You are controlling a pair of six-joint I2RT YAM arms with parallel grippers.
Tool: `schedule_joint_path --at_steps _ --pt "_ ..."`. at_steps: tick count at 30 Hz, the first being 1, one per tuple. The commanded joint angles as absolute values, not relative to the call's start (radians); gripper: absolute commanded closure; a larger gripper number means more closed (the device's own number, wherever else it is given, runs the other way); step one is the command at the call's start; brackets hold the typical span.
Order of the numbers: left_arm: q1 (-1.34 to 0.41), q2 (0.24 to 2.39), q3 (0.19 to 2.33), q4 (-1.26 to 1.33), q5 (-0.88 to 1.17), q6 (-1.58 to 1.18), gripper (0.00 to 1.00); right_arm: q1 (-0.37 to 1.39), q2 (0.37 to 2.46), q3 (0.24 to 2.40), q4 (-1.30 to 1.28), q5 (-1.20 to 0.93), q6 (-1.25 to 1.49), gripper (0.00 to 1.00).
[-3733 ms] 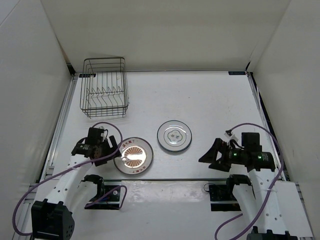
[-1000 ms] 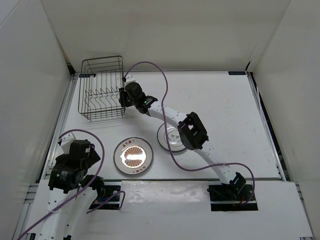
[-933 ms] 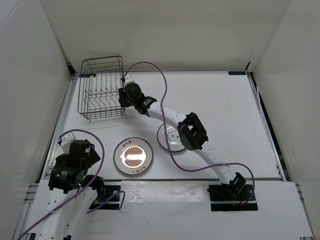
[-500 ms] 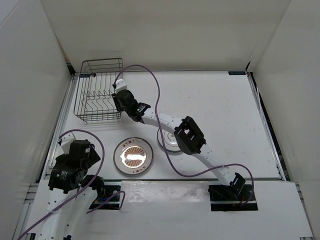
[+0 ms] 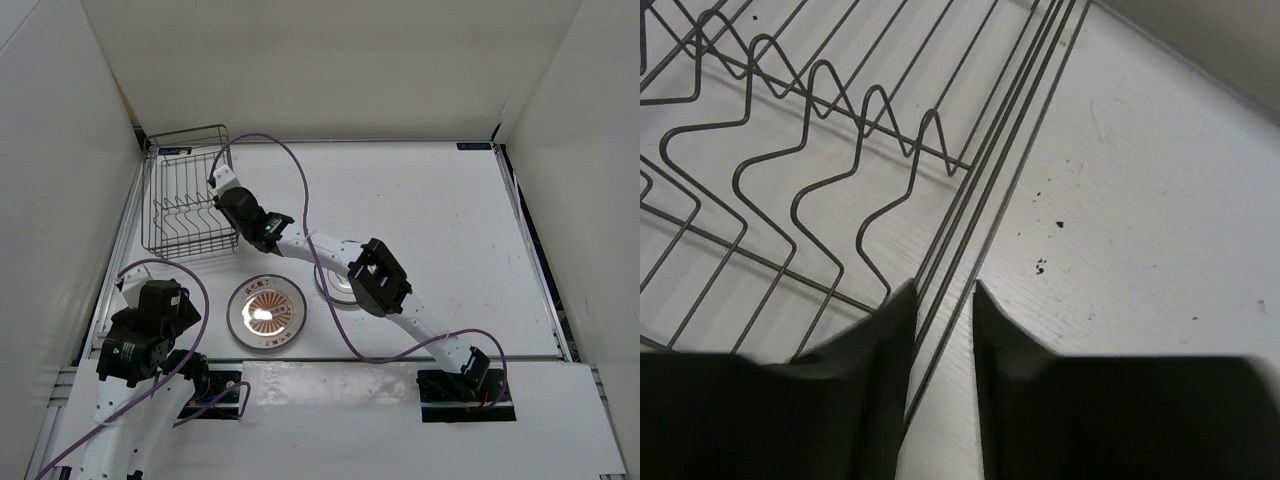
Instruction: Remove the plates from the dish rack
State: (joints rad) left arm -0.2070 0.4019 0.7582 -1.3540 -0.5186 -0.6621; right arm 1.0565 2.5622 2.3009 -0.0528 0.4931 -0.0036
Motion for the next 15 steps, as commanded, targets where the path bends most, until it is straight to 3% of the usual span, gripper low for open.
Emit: schedule_joint_path --at_steps 1,9,10,11,13,15 --pt "-0.210 0.391 0.747 -1.379 -0.522 -0.660 0.00 1.084 2.448 2.293 -0.032 0.540 -0.008 1.00" --pt "-0.209 0.382 0.744 -1.378 -0.520 -0.657 0.00 1.108 2.413 2.197 -0.064 0.658 0.221 1.00" --pt "-0.209 0.387 0.745 -1.378 -0.520 -0.657 0.00 1.109 2.411 2.181 -0.067 0.670 0.235 0.91" --pt "-0.210 0.382 0.744 -1.378 -0.520 -0.657 0.00 1.108 2.405 2.175 -0.071 0.682 0.244 0.68" --pt "-0.210 0.382 0.744 -1.378 -0.520 -0.658 0.00 1.108 2.378 2.151 -0.101 0.686 0.273 0.52" --pt "-0.209 0.377 0.742 -1.378 -0.520 -0.657 0.00 1.100 2.332 2.137 -0.129 0.702 0.282 0.43"
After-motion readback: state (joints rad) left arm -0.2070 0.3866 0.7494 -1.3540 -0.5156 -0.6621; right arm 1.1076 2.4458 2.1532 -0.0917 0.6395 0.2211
